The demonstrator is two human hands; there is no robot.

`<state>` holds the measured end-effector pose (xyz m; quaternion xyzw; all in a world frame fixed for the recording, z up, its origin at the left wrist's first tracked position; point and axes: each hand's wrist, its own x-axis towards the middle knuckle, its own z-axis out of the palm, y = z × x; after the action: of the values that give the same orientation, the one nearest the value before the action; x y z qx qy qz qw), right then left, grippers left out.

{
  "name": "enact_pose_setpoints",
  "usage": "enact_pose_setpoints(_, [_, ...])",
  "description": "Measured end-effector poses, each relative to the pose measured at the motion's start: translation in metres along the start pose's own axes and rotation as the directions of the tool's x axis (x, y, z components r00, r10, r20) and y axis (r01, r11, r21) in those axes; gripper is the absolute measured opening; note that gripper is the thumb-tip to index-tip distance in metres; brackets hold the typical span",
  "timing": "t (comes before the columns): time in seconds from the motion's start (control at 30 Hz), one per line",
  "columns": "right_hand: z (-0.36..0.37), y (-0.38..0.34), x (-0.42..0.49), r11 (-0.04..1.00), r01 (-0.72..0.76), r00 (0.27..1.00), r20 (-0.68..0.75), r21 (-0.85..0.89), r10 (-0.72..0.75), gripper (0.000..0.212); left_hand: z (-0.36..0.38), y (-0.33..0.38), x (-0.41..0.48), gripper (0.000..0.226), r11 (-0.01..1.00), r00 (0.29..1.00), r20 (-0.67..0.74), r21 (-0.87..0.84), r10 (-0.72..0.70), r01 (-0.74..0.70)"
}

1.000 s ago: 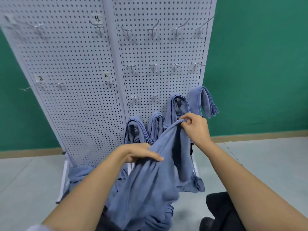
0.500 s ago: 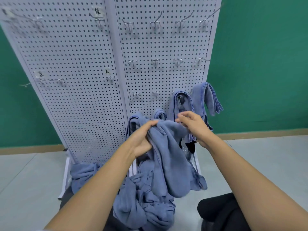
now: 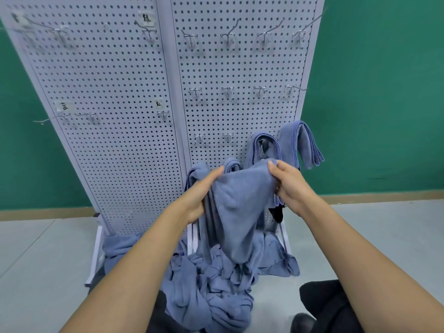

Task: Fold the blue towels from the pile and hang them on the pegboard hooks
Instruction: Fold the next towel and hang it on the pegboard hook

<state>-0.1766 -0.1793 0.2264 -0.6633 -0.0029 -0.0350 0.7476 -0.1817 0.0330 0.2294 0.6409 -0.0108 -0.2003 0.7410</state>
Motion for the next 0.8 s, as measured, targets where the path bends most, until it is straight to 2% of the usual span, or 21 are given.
enact_pose_setpoints(0.1, [-0.007, -0.005, 0.000, 0.998, -0.001, 1.000, -0.030, 0.058, 0.003, 0.019, -0.019, -0.006, 0.012, 0.051, 0.995, 0.955, -0.296, 0.094, 0.006, 0.023])
enact_pose_setpoints(0.2, [-0.013, -0.006, 0.001, 0.992, -0.002, 0.998, -0.068, 0.128, 0.011, 0.026, -0.037, -0.008, 0.018, 0.044, 0.991, 0.909, -0.417, 0.127, 0.012, 0.046])
enact_pose_setpoints(0.3, [-0.019, -0.006, 0.002, 0.986, -0.005, 0.993, -0.119, 0.170, 0.025, 0.026, -0.048, -0.007, 0.020, 0.029, 0.999, 0.908, -0.419, 0.041, -0.011, 0.031])
enact_pose_setpoints(0.5, [-0.029, -0.002, 0.007, 0.982, -0.056, 0.975, -0.200, 0.181, 0.092, 0.018, -0.051, -0.001, 0.009, 0.015, 0.956, 0.944, -0.279, -0.275, -0.178, 0.099])
enact_pose_setpoints(0.63, [-0.035, 0.000, 0.010, 0.983, -0.072, 0.971, -0.213, 0.171, 0.108, 0.012, -0.054, 0.000, 0.006, 0.015, 0.945, 0.945, -0.259, -0.306, -0.201, 0.117])
enact_pose_setpoints(0.8, [-0.043, 0.006, 0.015, 0.990, -0.059, 0.952, -0.290, 0.126, 0.094, 0.021, -0.064, 0.000, 0.010, 0.014, 0.963, 0.924, -0.369, -0.271, -0.098, -0.007])
